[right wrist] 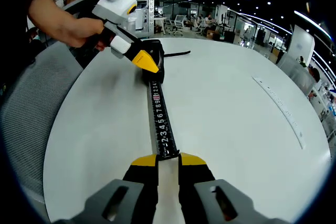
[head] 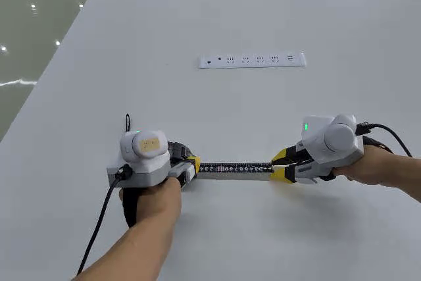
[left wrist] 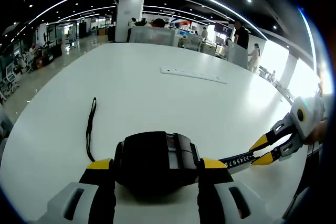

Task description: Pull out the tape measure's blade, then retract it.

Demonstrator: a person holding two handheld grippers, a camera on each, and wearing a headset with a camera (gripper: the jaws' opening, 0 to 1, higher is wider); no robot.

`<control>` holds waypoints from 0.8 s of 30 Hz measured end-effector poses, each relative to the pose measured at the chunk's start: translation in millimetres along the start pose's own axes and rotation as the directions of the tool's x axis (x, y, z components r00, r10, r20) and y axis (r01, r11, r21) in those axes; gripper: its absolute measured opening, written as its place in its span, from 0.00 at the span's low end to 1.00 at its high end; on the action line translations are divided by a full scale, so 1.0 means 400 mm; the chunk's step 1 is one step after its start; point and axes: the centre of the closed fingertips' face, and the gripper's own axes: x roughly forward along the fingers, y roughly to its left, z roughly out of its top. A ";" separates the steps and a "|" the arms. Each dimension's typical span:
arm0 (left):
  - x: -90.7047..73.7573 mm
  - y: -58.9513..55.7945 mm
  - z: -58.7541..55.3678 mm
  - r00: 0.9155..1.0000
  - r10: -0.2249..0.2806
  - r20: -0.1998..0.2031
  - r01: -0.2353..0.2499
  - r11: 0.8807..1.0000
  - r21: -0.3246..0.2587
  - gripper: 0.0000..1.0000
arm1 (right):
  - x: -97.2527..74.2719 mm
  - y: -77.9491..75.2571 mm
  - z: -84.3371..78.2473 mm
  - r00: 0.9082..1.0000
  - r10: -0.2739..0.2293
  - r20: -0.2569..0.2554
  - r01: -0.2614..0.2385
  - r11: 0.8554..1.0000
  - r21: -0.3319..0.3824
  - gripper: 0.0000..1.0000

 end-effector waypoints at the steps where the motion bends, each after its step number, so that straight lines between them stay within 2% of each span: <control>1: 0.000 0.000 0.000 1.000 0.000 0.000 0.000 1.000 0.000 0.60 | 0.004 0.001 0.005 1.000 0.000 0.002 0.000 1.000 -0.003 0.12; 24: 0.002 -0.001 -0.002 1.000 -0.004 -0.004 0.004 1.000 -0.002 0.60 | 0.063 0.014 0.067 0.999 0.011 0.031 -0.011 1.000 0.000 0.12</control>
